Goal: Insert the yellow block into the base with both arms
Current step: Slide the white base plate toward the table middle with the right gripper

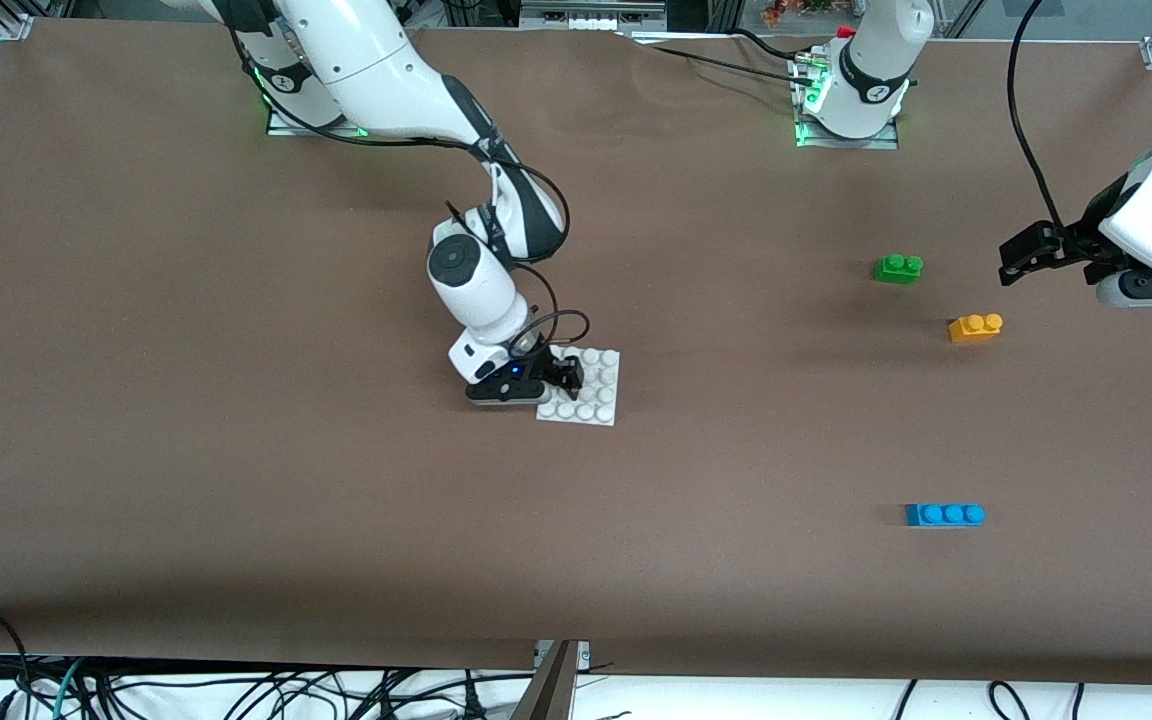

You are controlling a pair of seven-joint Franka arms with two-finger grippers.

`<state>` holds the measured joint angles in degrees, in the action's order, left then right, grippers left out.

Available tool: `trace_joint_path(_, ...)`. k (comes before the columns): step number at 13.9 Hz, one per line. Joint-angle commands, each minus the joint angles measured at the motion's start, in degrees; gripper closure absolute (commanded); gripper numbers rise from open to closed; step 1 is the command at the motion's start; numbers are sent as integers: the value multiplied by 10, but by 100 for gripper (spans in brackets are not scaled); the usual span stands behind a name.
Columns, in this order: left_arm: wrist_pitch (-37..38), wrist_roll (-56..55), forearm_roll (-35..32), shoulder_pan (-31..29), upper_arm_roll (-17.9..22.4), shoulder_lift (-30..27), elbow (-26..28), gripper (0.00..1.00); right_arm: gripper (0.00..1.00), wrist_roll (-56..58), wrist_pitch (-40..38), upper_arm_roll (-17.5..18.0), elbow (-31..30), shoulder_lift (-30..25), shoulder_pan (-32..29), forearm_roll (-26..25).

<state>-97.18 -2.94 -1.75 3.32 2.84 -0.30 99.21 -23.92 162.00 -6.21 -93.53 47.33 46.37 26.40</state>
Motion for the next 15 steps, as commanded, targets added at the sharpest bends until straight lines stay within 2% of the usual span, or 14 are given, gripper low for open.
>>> trace_joint_path(1, 9, 0, 9, 5, 5, 5, -12, 0, 52, -7, 2, -6, 22, 24, 31, 10)
trace_joint_path(4, 9, 0, 8, 5, 5, 5, -13, 0, 51, -8, 2, -9, 25, 24, 45, 10)
trace_joint_path(8, 9, -1, 8, 5, 5, 5, -13, 0, 52, -49, 36, -11, 53, 56, 74, 10)
trace_joint_path(11, 9, 0, 9, 5, 5, 5, -13, 0, 52, -80, 36, -29, 75, 71, 97, 10)
trace_joint_path(15, 9, 0, 8, 5, 5, 5, -13, 0, 51, -84, 34, -36, 78, 67, 98, 10)
